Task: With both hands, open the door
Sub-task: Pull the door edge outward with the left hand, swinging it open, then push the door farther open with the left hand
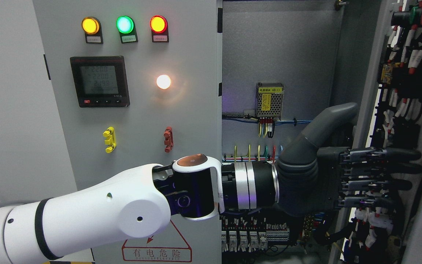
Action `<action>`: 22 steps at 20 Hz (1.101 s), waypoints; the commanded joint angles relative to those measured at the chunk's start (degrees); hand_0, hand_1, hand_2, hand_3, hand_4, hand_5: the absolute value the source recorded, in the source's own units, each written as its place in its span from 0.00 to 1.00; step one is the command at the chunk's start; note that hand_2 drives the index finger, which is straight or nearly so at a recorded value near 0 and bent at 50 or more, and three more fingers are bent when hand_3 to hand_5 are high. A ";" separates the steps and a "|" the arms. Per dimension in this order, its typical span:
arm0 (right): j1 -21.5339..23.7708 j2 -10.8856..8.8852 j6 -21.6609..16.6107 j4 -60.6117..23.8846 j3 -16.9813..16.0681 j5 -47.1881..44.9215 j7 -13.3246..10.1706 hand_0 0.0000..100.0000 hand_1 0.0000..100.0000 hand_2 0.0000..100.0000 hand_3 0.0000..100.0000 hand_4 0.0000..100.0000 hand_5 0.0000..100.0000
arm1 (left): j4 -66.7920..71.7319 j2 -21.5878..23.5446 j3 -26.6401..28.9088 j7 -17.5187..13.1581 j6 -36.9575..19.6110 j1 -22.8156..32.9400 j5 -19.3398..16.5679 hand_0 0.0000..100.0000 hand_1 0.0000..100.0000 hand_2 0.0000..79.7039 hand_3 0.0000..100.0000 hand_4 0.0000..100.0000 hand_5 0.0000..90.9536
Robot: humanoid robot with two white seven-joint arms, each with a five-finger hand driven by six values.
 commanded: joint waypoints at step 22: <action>0.00 0.00 0.01 0.01 0.00 -1.85 0.00 0.00 0.00 0.00 0.00 0.00 0.00 | 10.64 -18.76 0.50 7.00 -0.58 -0.21 -2.27 0.00 0.00 0.00 0.00 0.03 0.00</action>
